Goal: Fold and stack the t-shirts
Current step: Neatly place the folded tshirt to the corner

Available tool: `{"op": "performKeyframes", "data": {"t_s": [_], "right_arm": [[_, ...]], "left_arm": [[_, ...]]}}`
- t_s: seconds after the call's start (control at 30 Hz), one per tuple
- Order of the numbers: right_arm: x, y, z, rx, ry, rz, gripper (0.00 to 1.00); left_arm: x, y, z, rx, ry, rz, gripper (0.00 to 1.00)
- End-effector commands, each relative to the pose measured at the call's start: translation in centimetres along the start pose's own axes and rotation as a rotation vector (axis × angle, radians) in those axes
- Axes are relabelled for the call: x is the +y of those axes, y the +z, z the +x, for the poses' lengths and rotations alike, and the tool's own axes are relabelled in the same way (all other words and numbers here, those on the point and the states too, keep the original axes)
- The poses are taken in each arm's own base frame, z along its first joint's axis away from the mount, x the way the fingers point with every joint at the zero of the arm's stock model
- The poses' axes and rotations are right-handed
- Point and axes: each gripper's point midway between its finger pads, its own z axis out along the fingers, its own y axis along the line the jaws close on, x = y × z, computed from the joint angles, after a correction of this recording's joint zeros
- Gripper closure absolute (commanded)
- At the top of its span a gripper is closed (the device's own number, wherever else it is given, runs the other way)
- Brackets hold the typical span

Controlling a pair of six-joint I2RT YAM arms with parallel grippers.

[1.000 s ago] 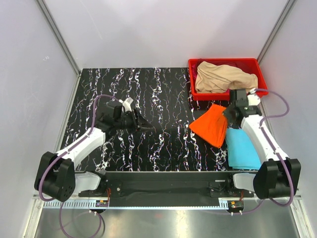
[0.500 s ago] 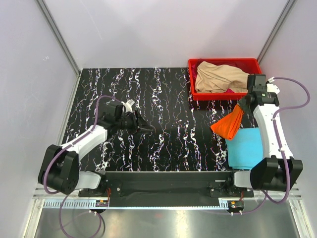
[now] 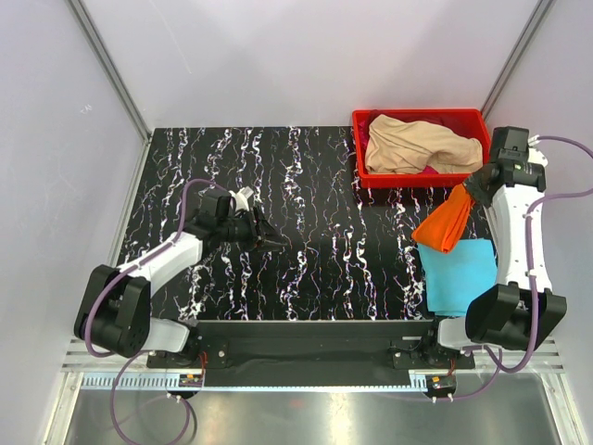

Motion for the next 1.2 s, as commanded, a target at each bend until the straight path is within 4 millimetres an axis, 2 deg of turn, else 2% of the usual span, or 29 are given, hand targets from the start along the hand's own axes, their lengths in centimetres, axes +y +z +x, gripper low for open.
{"op": "performKeyframes", "data": {"t_s": [0.0,0.2,0.43,0.77,0.9,1.07,1.17], "right_arm": [[0.5,-1.6,-1.2,-0.016,0.007,-0.049,1.0],[0.1,-2.7,-1.6,-0.009,0.034,-0.068,1.0],[-0.9,-2.7,-1.7,0.011,0.057,-0.065,1.0],[-3.9,-2.7,-1.8,0.011,0.095,-0.028,1.0],[-5.8,-1.8,-0.6,0.04,0.111,-0.003,1.0],[-7.0,-0.8,0.5,0.058,0.127,0.006,1.0],[-8.6,0.0,1.0,0.064,0.125,0.043,1.0]], "left_arm": [[-1.7,-0.2,-1.0,-0.004,0.042,0.061,0.53],[-1.5,0.1,-0.9,0.006,0.032,0.066,0.53],[-1.4,0.2,-0.9,0.013,0.027,0.07,0.53],[-1.2,0.4,-0.6,0.031,0.018,0.078,0.53],[-1.2,0.4,-0.5,0.033,0.018,0.08,0.53],[-1.0,0.5,-0.2,0.042,0.015,0.082,0.53],[-1.0,0.5,-0.1,0.046,0.015,0.087,0.53]]}}
